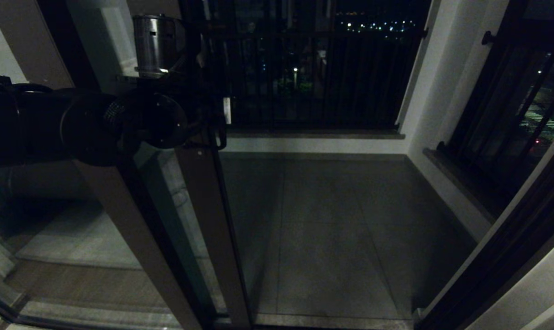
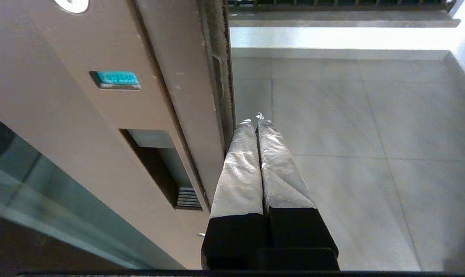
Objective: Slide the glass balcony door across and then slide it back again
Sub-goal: Open the slid door
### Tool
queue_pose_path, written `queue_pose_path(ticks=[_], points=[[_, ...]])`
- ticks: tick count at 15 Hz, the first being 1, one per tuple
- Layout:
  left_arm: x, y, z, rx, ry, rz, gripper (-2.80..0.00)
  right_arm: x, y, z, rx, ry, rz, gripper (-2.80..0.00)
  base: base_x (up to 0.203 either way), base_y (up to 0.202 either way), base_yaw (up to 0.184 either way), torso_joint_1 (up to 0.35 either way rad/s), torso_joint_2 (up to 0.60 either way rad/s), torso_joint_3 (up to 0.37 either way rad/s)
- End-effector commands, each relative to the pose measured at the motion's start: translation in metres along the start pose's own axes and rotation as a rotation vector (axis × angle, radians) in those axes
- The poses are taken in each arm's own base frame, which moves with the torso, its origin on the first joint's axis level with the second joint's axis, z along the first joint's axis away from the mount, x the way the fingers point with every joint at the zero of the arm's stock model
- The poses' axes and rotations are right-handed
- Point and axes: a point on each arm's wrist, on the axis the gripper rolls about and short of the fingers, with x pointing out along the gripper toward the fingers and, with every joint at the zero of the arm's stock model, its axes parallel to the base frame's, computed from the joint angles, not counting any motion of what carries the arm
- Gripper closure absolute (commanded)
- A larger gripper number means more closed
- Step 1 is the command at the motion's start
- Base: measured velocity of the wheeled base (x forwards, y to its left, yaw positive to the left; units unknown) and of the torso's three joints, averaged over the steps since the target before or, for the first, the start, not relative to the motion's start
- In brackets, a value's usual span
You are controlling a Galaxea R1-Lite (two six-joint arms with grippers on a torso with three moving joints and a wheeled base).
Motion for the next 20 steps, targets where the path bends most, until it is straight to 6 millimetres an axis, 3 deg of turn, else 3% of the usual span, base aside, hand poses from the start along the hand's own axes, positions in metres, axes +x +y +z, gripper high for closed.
queue_pose_path(ticks=[1, 20], points=[[0.001, 0.002, -0.002, 0.001, 0.004, 0.011, 0.0, 0.0, 0.0, 0.0, -0.001, 0.002, 0.0, 0.0, 0.0, 0.0, 0.0, 0.0, 0.0, 0.0], [0.002, 0.036, -0.007, 0.003, 0.034, 0.059, 0.0, 0.0, 0.0, 0.0, -0.001, 0.002, 0.0, 0.0, 0.0, 0.0, 0.0, 0.0, 0.0, 0.0]])
